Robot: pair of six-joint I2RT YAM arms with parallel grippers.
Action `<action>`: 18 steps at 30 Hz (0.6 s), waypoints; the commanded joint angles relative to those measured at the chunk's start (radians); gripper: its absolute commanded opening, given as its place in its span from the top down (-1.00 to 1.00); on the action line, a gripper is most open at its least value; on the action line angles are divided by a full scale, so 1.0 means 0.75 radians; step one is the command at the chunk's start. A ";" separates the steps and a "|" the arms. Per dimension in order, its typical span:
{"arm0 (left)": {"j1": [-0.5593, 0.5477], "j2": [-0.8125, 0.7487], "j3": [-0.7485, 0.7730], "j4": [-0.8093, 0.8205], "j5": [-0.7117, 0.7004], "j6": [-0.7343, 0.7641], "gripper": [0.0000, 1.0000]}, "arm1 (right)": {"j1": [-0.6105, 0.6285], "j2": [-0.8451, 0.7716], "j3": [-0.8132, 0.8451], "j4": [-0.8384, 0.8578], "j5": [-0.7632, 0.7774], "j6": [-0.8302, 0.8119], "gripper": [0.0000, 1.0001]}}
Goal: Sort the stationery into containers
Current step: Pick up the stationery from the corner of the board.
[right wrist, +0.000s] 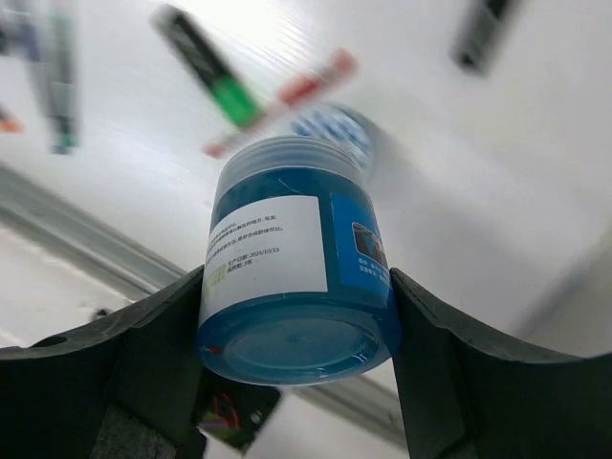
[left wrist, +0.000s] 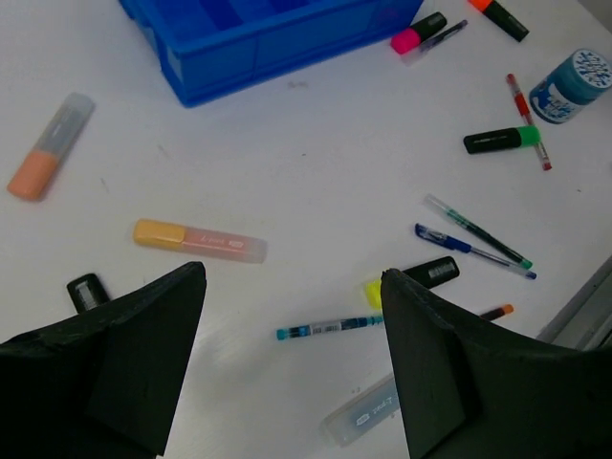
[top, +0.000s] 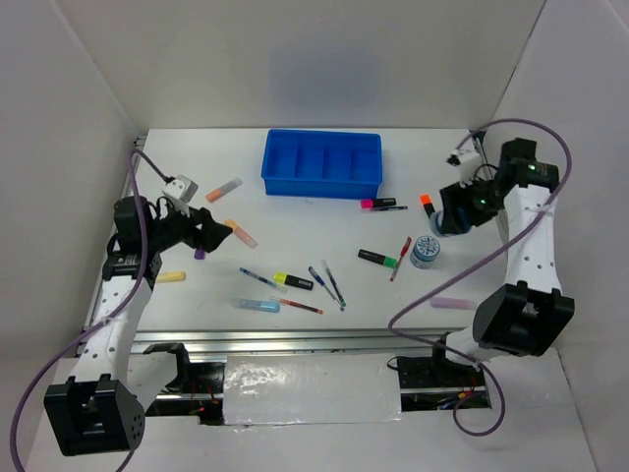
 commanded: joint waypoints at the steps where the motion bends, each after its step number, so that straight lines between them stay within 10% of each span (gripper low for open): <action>1: 0.007 -0.028 0.025 0.195 0.166 -0.115 -0.71 | 0.205 -0.101 0.155 -0.237 -0.301 0.113 1.00; 18: -0.475 -0.067 0.000 0.792 0.186 -0.271 -0.67 | 0.757 0.383 0.319 0.035 -1.665 0.541 1.00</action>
